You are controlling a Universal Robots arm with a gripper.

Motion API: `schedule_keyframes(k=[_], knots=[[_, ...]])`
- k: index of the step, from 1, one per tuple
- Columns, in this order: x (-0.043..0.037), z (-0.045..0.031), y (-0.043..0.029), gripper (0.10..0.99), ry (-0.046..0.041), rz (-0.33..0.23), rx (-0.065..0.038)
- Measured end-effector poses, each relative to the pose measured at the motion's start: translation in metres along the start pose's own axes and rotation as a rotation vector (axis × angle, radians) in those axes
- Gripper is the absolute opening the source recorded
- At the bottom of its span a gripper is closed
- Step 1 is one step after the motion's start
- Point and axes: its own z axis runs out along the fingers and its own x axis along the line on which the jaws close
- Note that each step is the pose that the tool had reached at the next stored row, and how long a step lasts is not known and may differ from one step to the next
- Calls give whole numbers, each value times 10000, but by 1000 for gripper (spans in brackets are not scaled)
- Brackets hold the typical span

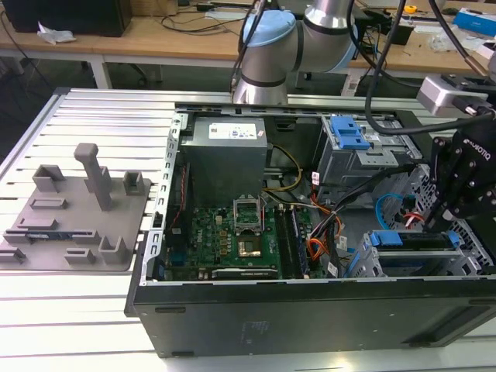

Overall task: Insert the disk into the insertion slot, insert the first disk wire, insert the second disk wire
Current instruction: 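Insert the first disk wire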

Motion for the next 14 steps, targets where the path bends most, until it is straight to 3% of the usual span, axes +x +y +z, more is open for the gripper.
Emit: schedule_keyframes(k=[14], knots=[[3,14,0,165,5,-118,18]])
